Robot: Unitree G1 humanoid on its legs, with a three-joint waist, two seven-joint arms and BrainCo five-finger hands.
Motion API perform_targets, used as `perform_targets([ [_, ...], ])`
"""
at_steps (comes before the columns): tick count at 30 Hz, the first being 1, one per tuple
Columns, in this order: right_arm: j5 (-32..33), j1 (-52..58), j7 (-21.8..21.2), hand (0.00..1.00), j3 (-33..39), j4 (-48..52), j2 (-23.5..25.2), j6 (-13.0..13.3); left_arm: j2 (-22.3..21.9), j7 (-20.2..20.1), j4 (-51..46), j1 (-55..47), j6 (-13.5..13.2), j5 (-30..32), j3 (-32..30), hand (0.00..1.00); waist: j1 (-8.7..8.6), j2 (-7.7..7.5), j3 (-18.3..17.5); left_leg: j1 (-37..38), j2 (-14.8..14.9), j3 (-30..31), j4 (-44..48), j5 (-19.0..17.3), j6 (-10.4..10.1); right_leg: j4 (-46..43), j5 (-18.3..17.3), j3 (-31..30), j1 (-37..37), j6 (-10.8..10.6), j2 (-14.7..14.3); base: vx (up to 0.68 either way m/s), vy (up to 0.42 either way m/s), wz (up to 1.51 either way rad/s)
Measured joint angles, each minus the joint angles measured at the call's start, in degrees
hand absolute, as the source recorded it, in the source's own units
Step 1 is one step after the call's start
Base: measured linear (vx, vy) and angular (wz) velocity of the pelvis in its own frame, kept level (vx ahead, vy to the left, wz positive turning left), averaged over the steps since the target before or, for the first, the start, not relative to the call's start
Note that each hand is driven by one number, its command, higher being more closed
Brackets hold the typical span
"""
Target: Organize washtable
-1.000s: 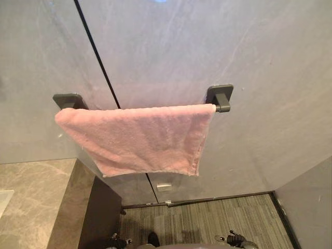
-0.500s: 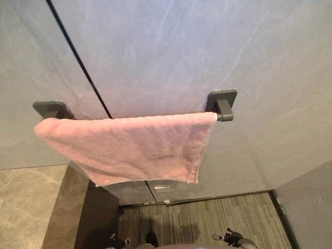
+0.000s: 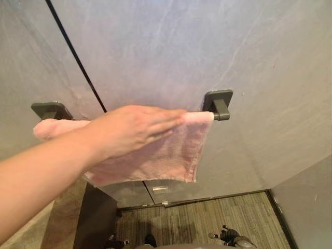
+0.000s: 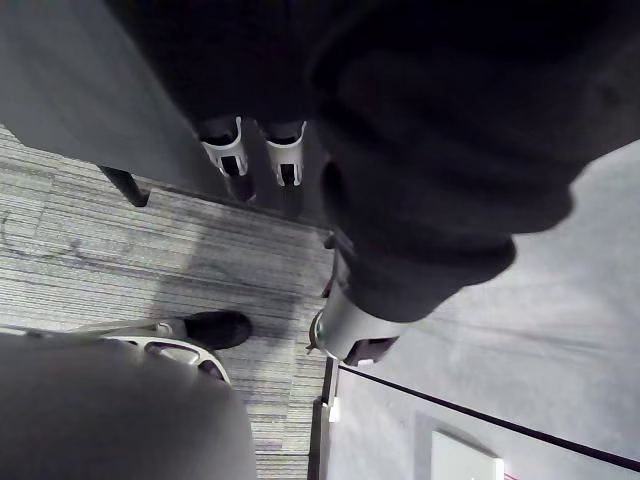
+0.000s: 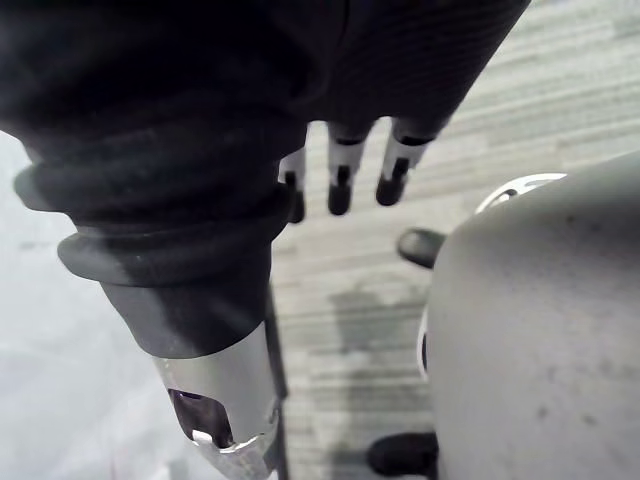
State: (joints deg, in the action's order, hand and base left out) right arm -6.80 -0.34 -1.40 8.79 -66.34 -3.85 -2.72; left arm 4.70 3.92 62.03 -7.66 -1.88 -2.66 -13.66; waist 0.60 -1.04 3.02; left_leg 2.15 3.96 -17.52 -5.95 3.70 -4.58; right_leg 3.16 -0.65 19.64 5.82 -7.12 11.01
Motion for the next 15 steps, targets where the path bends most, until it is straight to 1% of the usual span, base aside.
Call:
perform_targets([
  [5,0.0,-0.3,0.0,0.00,-0.9,0.0,0.1,0.0,0.0,0.0,0.5,0.1,0.0,0.0,-0.5,0.00,-0.03,-0.08,0.0,-0.1,0.0,0.0,0.0,-0.2,0.3,0.0,-0.1,-0.3,0.0,-0.5,0.0,0.02,-0.004,0.00],
  [9,0.0,-0.3,0.0,0.00,-0.9,0.0,0.1,0.0,0.0,0.1,0.4,0.2,0.0,0.2,-0.6,0.00,-0.04,-0.18,0.1,-0.1,-0.1,0.0,0.0,-0.3,0.2,0.0,-0.3,-0.2,0.0,-0.5,0.0,0.05,-0.017,0.00],
  [13,1.2,-0.4,0.3,0.00,-1.4,0.0,0.1,0.2,0.1,1.3,0.4,0.5,-0.4,5.1,-0.5,0.00,-0.11,-0.20,0.1,-0.1,-0.1,0.0,0.0,-0.3,0.2,0.1,-0.3,-0.1,0.0,-0.4,0.0,0.00,0.000,0.00],
  [15,4.1,-0.1,1.6,0.00,-3.2,2.3,0.1,0.2,0.8,2.7,-0.4,1.2,-0.6,7.5,1.2,0.00,-0.16,-0.24,0.2,-0.1,0.0,0.0,0.0,-0.3,0.2,0.1,-0.3,-0.1,-0.1,-0.4,0.0,0.00,0.000,0.00],
])
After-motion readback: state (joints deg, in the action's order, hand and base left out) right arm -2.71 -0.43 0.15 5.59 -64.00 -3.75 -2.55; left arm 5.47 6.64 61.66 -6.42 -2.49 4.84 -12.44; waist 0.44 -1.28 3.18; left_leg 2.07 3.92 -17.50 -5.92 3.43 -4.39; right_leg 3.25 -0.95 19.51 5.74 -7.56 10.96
